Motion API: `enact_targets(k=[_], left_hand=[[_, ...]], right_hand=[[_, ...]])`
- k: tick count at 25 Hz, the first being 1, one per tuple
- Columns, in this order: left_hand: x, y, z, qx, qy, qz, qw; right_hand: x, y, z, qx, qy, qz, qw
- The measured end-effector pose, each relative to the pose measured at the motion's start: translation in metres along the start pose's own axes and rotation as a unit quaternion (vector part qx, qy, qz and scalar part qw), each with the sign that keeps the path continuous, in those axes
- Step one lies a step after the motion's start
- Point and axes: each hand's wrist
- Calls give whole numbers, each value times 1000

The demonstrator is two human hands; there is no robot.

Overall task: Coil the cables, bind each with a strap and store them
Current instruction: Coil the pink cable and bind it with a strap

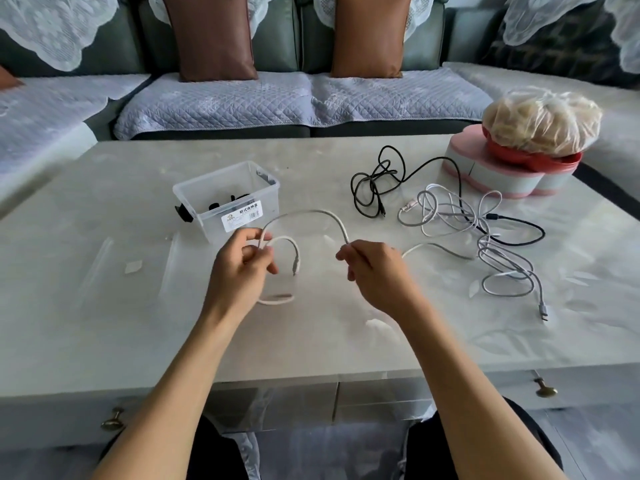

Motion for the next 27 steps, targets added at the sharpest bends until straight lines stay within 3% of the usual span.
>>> enact_targets(k=[3, 5, 8, 12, 15, 19, 24, 27], left_hand=[[-17, 3, 13, 45, 46, 42, 997], [-27, -5, 16, 8, 46, 66, 997], [-32, -20, 8, -36, 1, 78, 996], [-43, -37, 7, 51, -62, 161, 984], [-47, -37, 9, 71, -80, 82, 991], [-59, -38, 9, 136, -84, 140, 977], [-64, -54, 10, 231, -56, 208, 949], [-73, -61, 12, 241, -34, 173, 954]], right_hand=[[43, 12, 3, 42, -116, 14, 992], [62, 15, 4, 102, -136, 69, 983], [68, 14, 2, 159, -130, 121, 971], [64, 8, 5, 191, -107, 133, 967], [72, 10, 2, 208, -117, 164, 957], [79, 16, -6, 207, -118, 190, 953], [74, 6, -11, 200, -58, 194, 959], [75, 2, -16, 192, -48, 210, 957]])
Point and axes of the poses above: each hand's wrist, its own z-axis away from the middle knuckle, its own y-axis out of the palm, x = y × z, and after that the axes turned 1 degree about x, right-handed
